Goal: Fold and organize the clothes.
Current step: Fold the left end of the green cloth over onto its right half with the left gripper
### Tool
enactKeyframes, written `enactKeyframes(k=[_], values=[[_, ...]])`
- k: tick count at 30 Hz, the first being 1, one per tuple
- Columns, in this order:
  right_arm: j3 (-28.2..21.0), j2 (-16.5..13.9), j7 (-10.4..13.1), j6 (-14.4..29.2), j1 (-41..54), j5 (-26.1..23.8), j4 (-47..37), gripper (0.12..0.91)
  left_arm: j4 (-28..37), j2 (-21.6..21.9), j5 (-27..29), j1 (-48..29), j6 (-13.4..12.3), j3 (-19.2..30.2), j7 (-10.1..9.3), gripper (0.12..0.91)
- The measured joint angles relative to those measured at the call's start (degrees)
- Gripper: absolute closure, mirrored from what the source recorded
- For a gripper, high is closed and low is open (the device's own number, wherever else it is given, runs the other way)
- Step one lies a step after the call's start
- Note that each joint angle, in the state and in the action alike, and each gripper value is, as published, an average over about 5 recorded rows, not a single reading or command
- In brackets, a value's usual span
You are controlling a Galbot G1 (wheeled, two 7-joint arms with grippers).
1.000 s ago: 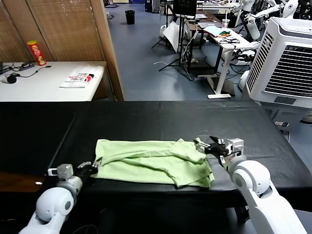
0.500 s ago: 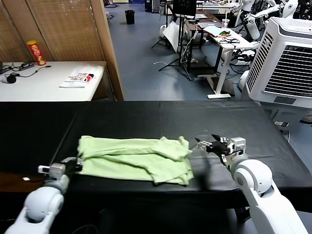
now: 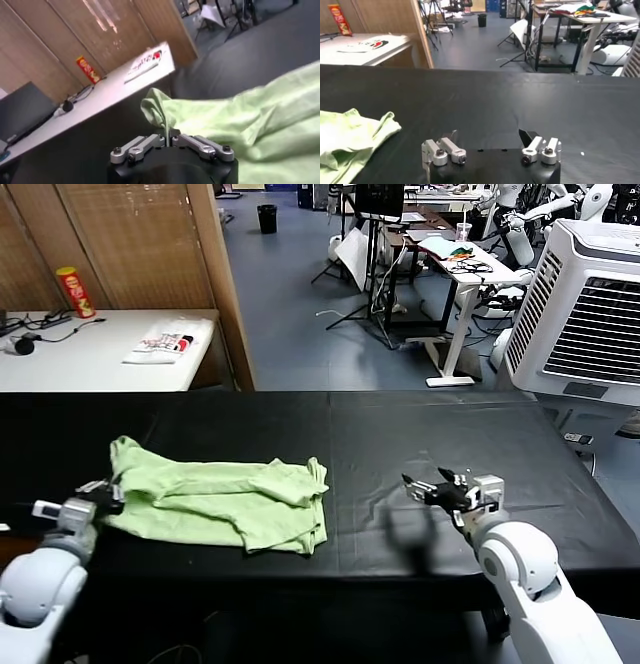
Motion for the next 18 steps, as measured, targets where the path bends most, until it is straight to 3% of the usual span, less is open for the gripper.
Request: enactKeyframes(k=[7, 12, 18], values=[[2.7, 0.8, 0.2, 0.0, -3.6, -1.8, 1.5, 0.227, -7.2, -5.6, -11.7, -3.0, 4.7, 7.9, -3.33, 0.875], [4.1, 1.4, 0.3, 0.0, -5.7, -2.6, 2.3, 0.227, -8.5, -9.2, -17.9, -6.0, 5.7, 14.0, -4.26, 0.875], [4.7, 1.7, 0.1, 0.0, -7.1, -3.1, 2.6, 0.227, -9.1, -12.4, -19.7, -8.7, 6.0, 18.5, -4.71, 0.875]])
